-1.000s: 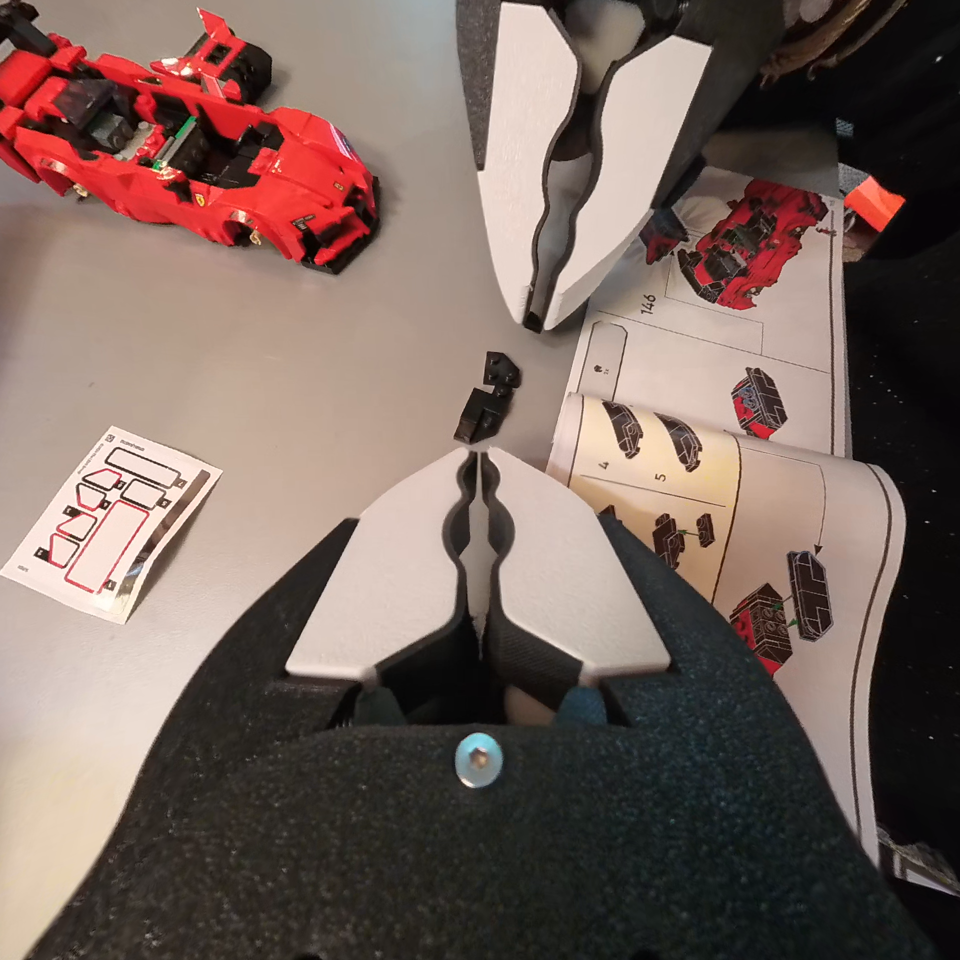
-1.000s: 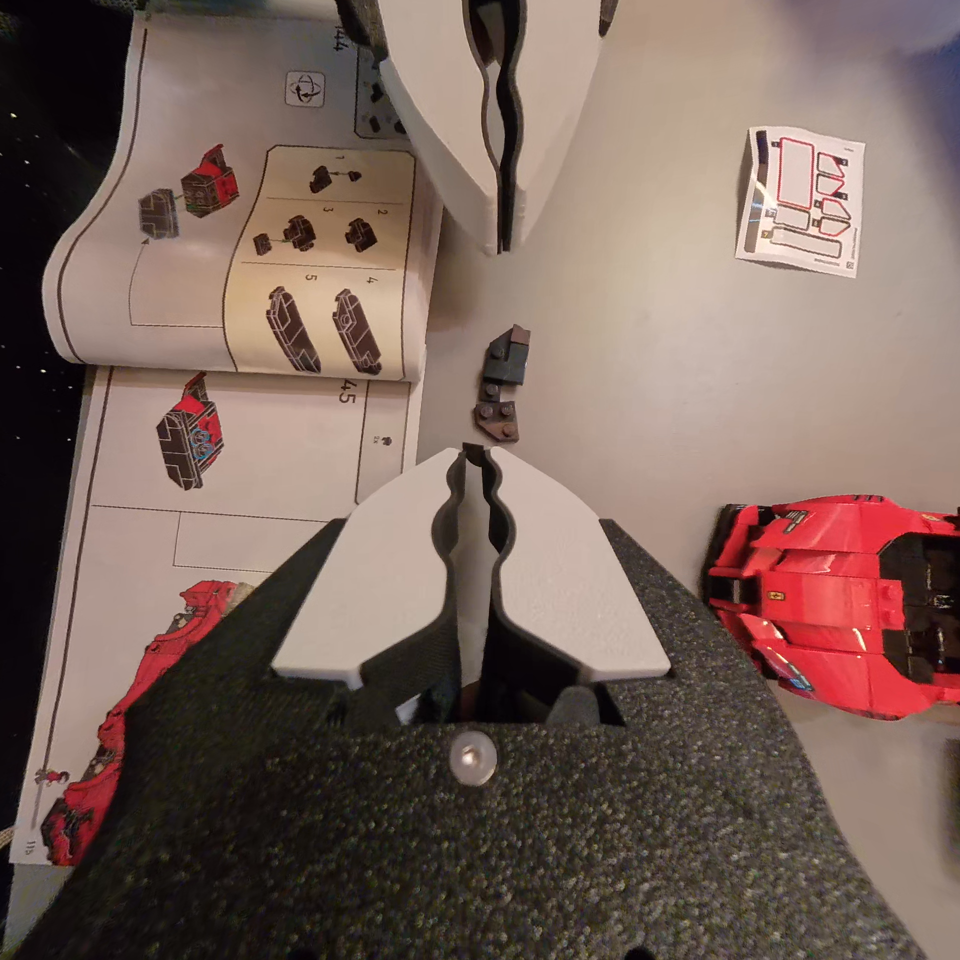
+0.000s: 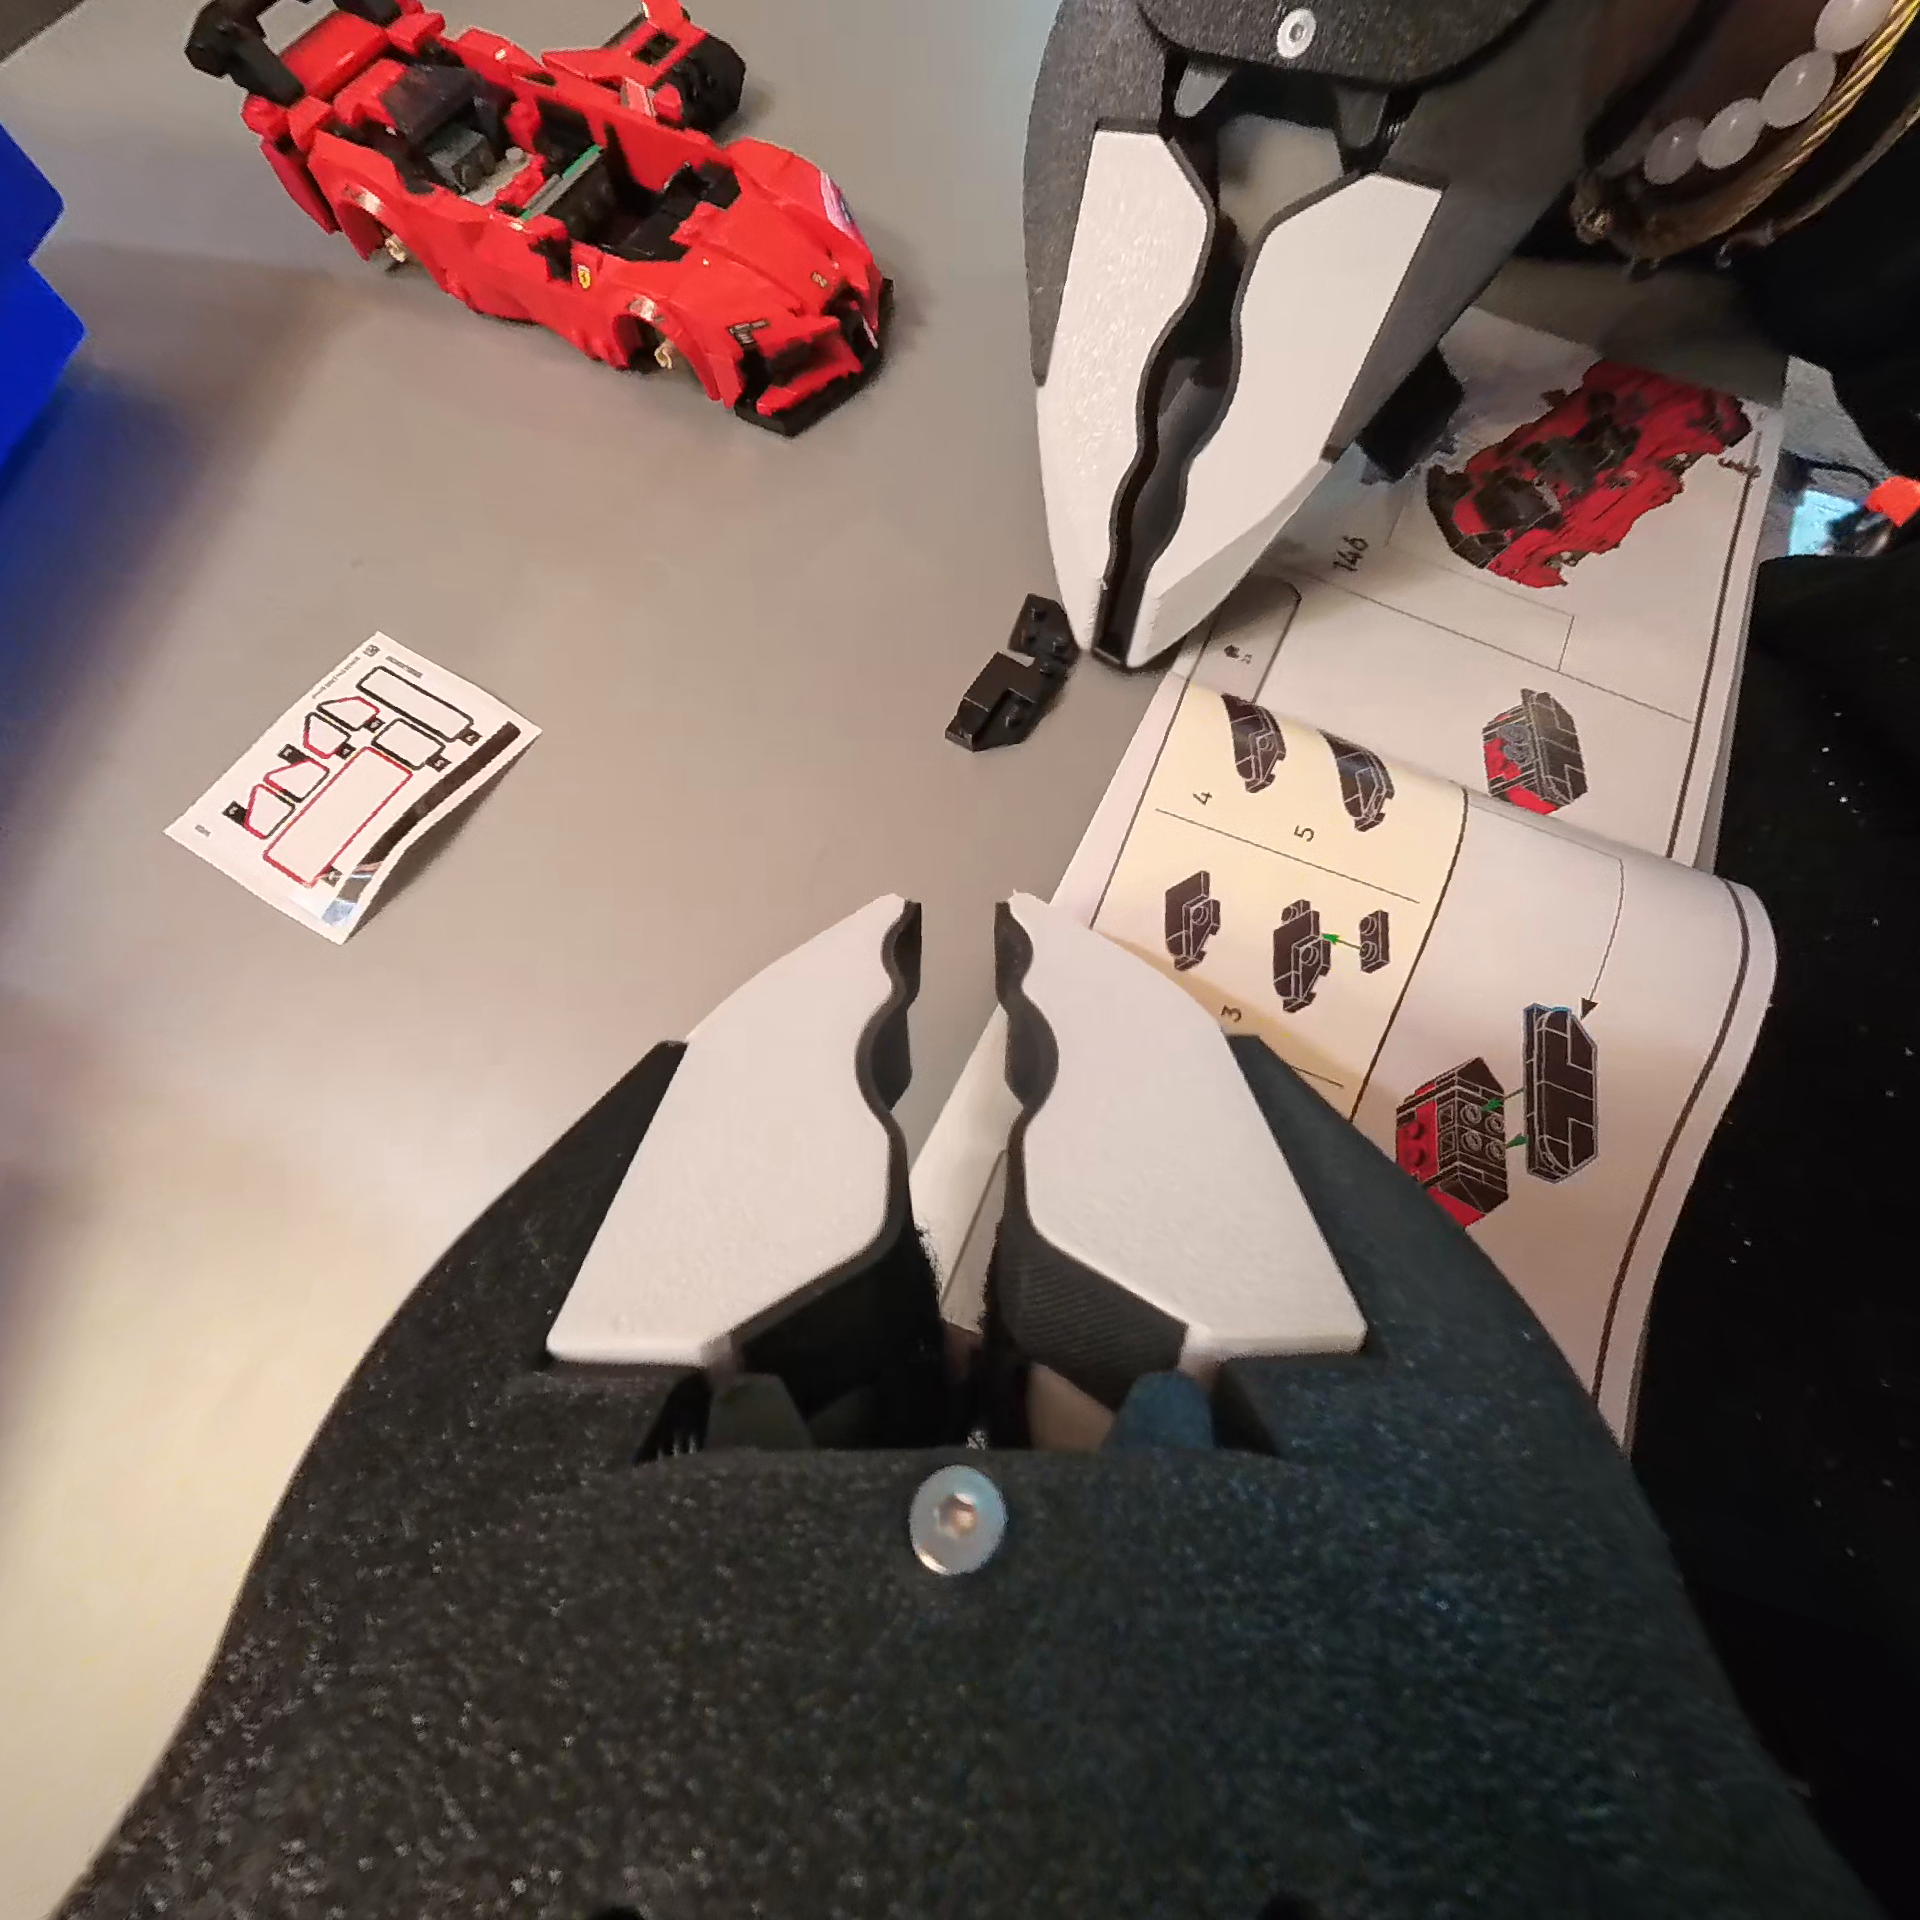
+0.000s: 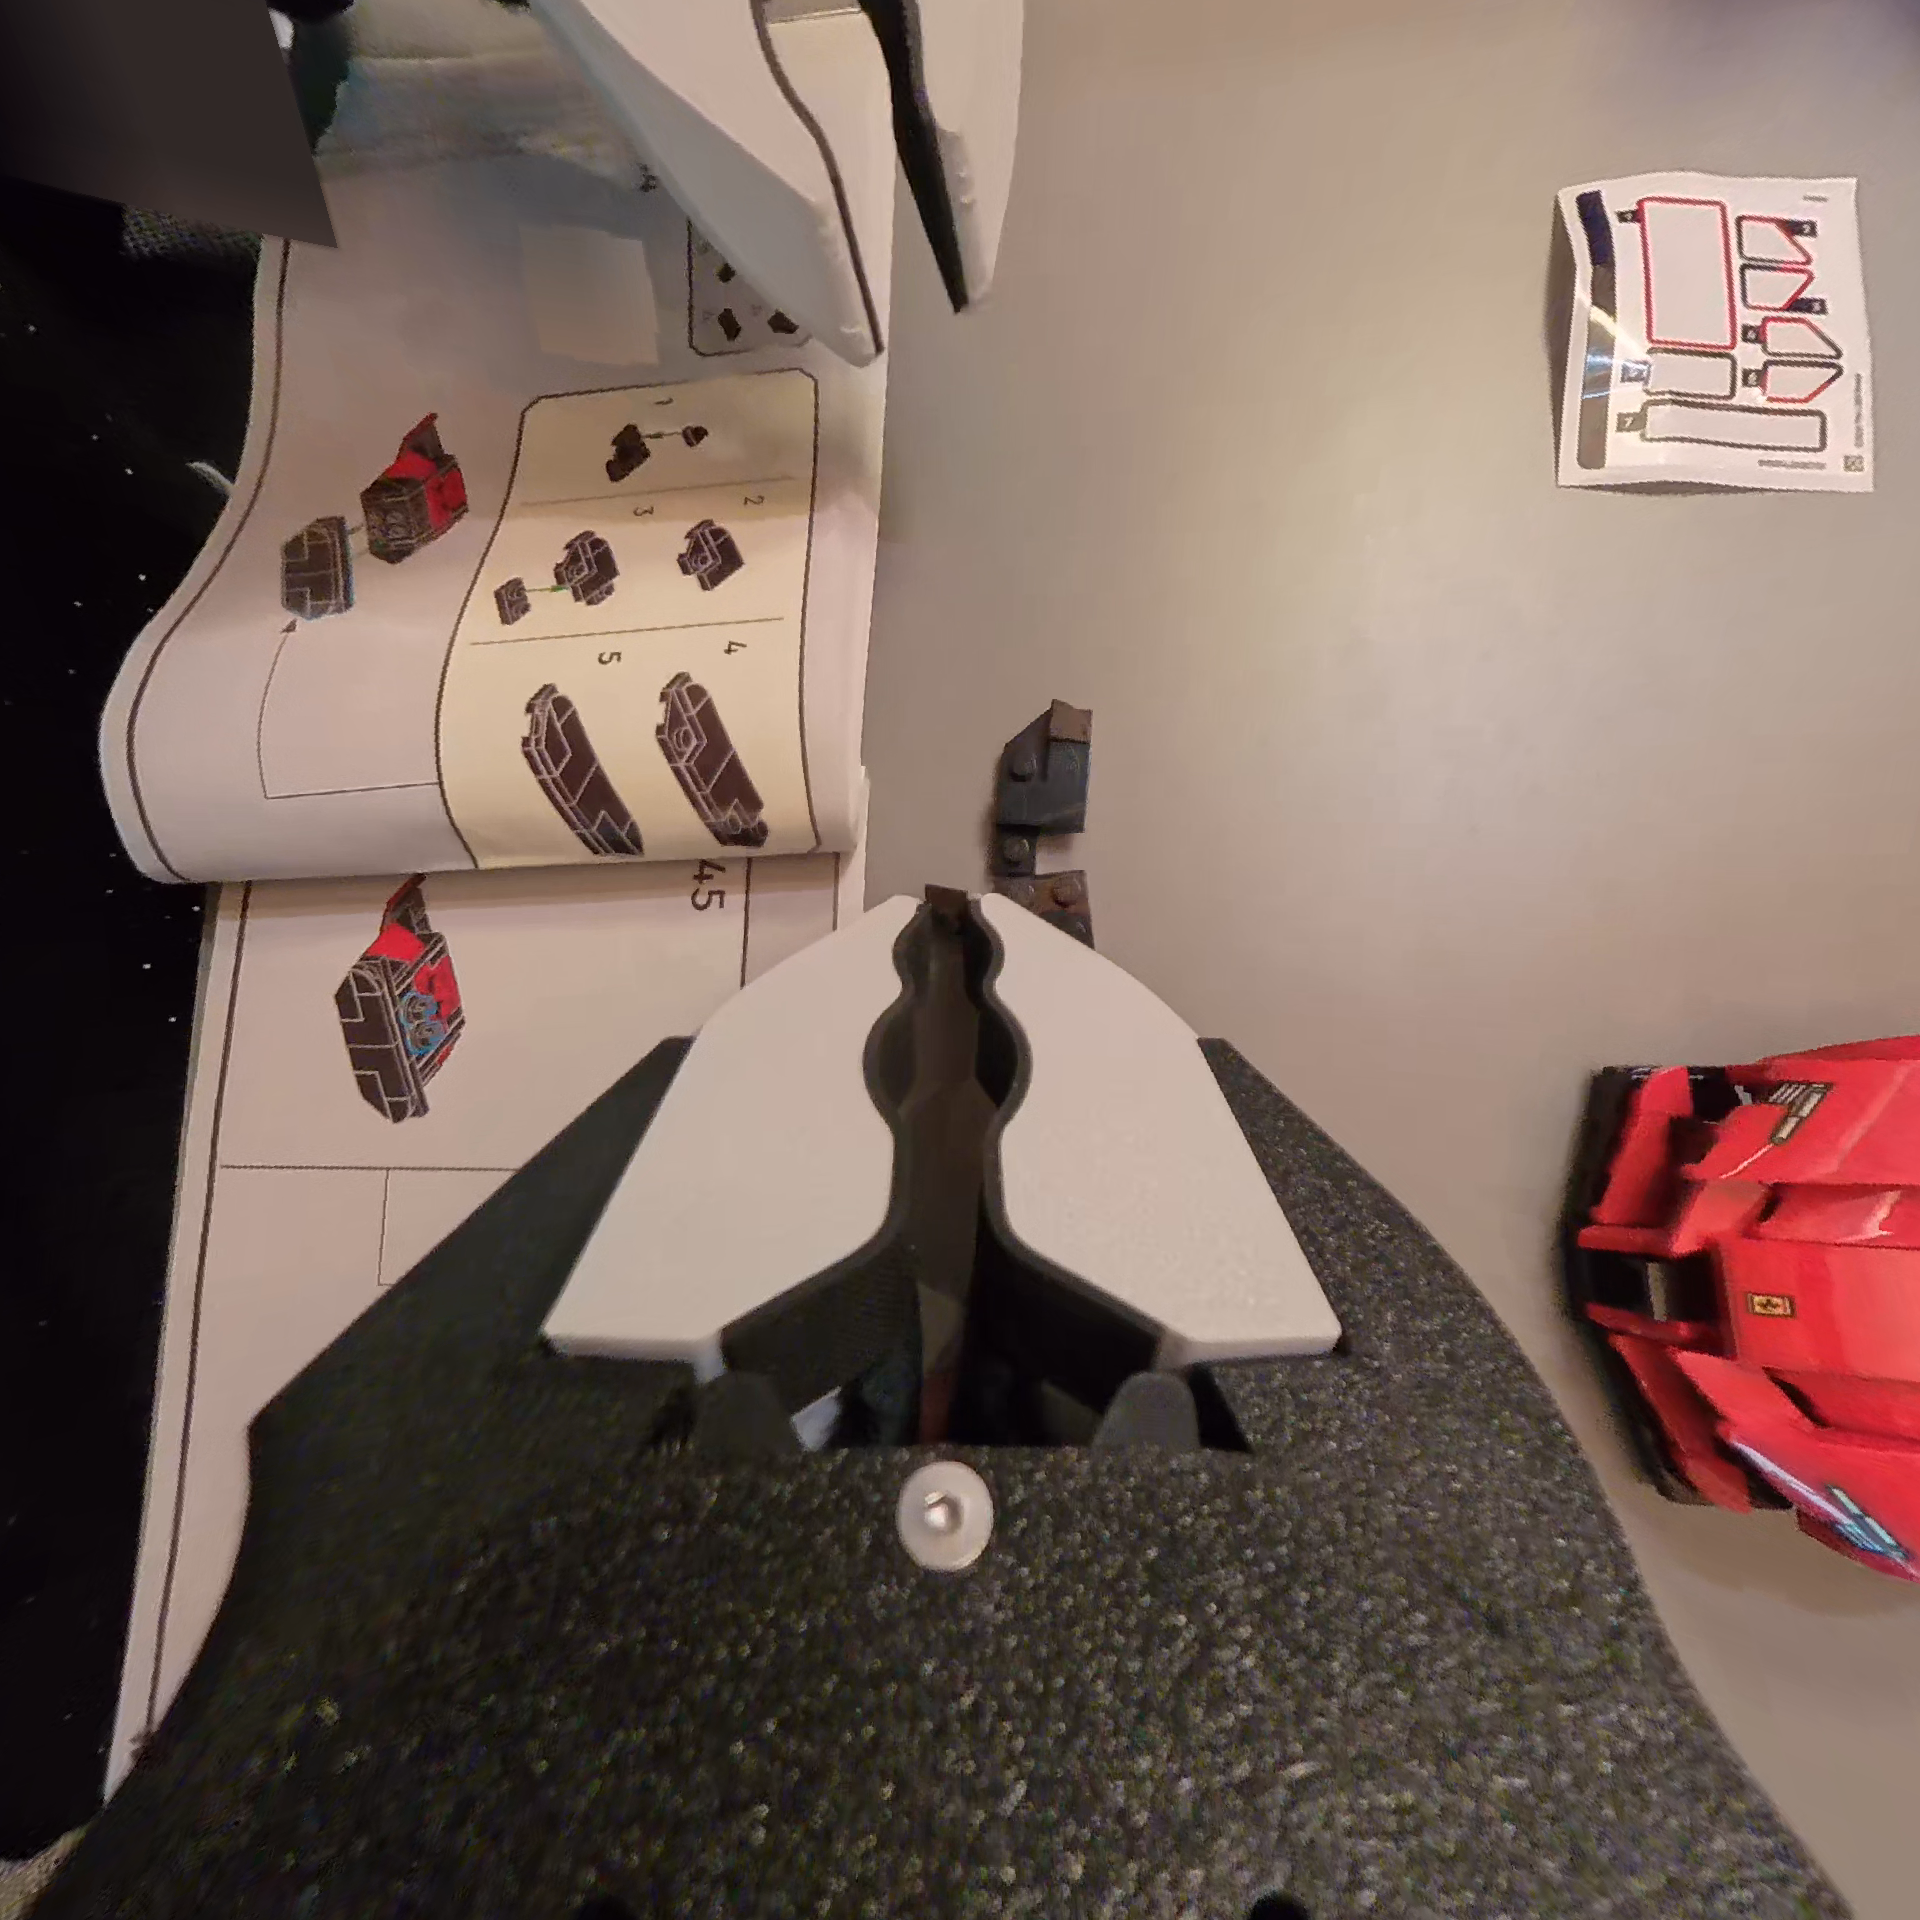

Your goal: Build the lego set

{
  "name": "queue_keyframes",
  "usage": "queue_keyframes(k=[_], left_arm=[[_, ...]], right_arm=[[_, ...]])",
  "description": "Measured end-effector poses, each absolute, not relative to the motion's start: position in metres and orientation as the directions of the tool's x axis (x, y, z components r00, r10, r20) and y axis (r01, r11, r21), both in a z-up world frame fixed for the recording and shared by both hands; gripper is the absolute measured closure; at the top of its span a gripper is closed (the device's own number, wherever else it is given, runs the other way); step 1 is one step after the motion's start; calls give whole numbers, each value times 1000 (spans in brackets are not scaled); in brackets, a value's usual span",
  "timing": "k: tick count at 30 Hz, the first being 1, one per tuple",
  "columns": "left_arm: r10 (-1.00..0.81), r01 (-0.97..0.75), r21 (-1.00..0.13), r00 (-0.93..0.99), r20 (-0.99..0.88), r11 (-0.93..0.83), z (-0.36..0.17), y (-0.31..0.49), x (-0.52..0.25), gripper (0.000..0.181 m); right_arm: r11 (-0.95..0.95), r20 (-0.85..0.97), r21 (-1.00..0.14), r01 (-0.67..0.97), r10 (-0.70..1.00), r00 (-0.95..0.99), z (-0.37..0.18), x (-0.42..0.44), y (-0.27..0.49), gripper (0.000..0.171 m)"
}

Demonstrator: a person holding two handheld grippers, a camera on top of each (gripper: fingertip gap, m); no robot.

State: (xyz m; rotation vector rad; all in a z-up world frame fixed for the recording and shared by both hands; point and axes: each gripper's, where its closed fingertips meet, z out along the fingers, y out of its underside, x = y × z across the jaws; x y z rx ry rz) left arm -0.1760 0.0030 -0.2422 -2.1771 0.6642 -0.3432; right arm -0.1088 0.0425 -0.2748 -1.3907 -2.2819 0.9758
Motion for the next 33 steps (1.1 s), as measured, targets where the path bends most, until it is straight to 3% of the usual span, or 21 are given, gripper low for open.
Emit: queue_keyframes(k=[10, 17, 33], left_arm=[[-554, -344, -773, 832, 12, -533, -238, -15, -174, 167], [-571, -354, -766, 820, 21, -536, -240, -37, -167, 167], [-591, -287, -814, 802, 84, -504, -234, -40, -149, 168]], right_arm=[[257, -90, -721, 643, 886, -456, -264, -113, 45, 165], [269, 21, -619, 738, 945, -326, -273, -92, 88, 165], [307, 86, -562, 768, 945, -316, -276, -87, 97, 165]])
